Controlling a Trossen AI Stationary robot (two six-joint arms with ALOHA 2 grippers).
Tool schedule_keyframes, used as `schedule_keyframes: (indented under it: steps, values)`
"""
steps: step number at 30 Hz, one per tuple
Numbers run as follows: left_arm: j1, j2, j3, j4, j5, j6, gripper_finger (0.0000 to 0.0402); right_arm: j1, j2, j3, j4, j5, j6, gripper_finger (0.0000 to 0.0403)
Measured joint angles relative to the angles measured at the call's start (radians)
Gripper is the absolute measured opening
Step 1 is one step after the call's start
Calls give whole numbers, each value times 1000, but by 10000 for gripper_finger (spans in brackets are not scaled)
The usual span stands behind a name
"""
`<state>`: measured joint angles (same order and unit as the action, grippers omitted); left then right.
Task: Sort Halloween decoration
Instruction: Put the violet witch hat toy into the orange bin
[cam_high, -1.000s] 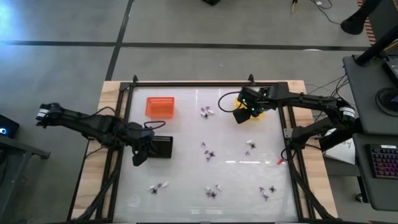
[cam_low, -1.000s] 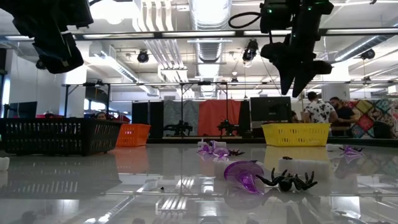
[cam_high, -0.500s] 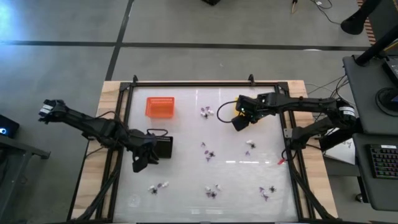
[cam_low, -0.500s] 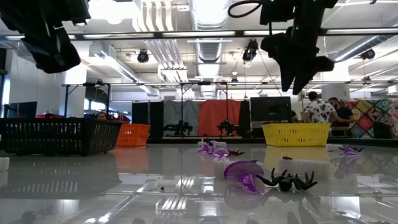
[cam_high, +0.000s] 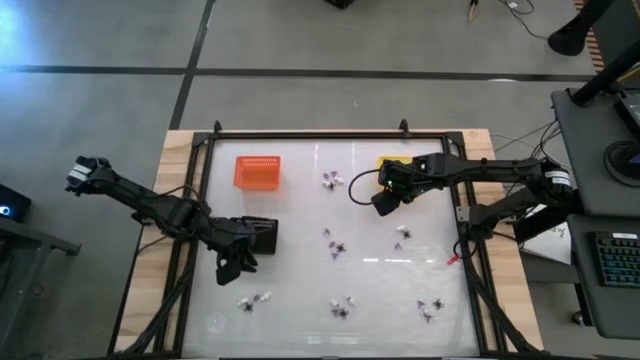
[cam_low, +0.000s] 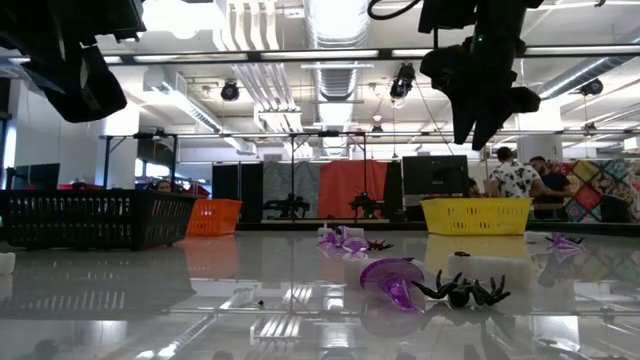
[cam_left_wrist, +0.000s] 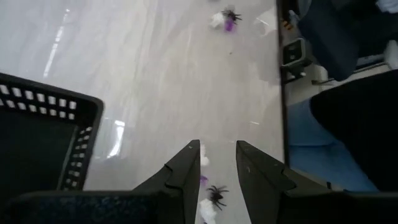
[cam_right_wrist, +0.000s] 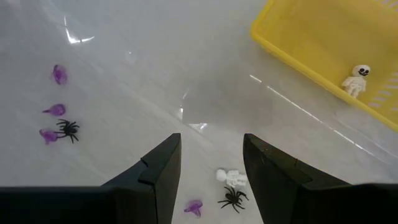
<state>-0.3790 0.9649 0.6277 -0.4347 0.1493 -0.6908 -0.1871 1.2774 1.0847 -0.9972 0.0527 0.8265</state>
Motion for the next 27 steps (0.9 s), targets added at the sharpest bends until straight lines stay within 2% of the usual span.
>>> schedule_keyframes:
  steps: [12,27]
  values:
    - [0,52,0,3,-9,-103,86,2,0,0,3,-1,-12,164]
    - [0,48,0,3,-4,-111,94,2,-1,0,6,-1,5,164]
